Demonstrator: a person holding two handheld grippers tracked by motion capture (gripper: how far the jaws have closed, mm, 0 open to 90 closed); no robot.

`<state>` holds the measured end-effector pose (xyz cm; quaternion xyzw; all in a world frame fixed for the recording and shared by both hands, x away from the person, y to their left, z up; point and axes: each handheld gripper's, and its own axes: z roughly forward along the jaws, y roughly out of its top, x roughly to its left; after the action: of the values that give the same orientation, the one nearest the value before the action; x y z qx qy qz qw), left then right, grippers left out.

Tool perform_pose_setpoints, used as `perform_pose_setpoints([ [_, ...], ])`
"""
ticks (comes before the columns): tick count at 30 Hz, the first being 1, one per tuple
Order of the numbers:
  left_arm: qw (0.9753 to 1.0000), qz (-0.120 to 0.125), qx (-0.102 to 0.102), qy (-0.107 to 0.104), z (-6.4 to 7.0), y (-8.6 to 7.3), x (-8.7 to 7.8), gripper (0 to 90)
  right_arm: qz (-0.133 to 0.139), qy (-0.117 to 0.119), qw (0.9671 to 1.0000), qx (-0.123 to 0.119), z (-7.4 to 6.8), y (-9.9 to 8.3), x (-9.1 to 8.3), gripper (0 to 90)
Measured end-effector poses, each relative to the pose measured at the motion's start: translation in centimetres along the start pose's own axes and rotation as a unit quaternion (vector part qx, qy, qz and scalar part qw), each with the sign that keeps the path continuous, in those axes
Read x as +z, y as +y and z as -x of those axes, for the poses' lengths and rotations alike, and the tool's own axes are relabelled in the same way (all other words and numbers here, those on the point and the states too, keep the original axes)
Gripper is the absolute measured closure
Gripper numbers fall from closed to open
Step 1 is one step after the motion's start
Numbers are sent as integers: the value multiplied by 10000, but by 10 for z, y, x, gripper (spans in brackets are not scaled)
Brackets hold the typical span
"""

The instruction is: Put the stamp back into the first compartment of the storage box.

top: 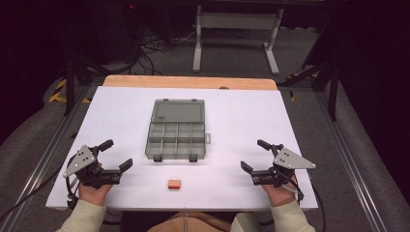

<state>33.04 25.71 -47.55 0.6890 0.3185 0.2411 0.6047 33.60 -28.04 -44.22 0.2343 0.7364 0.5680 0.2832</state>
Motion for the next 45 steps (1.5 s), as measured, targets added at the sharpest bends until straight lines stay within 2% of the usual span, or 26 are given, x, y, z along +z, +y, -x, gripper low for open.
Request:
perform_pose_setpoints([
  [14,9998,-17,14,-177,1,2,0,6,-49,4,10000,26,-1,-1,1,75],
  [25,9994,-134,19,-327,2,12,4,13,-56,3,10000,22,-2,-1,2,75],
  [33,9981,-125,107,-596,9,29,15,14,-56,12,10000,31,-3,-1,3,75],
  [36,9968,-126,156,-778,15,36,25,17,-71,20,10000,35,-2,-1,3,75],
  [44,9942,-169,240,-1037,25,44,40,20,-72,31,10000,61,-2,-2,3,78],
  [45,9933,-160,252,-1120,28,47,46,22,-73,34,9999,65,-2,-2,4,78],
])
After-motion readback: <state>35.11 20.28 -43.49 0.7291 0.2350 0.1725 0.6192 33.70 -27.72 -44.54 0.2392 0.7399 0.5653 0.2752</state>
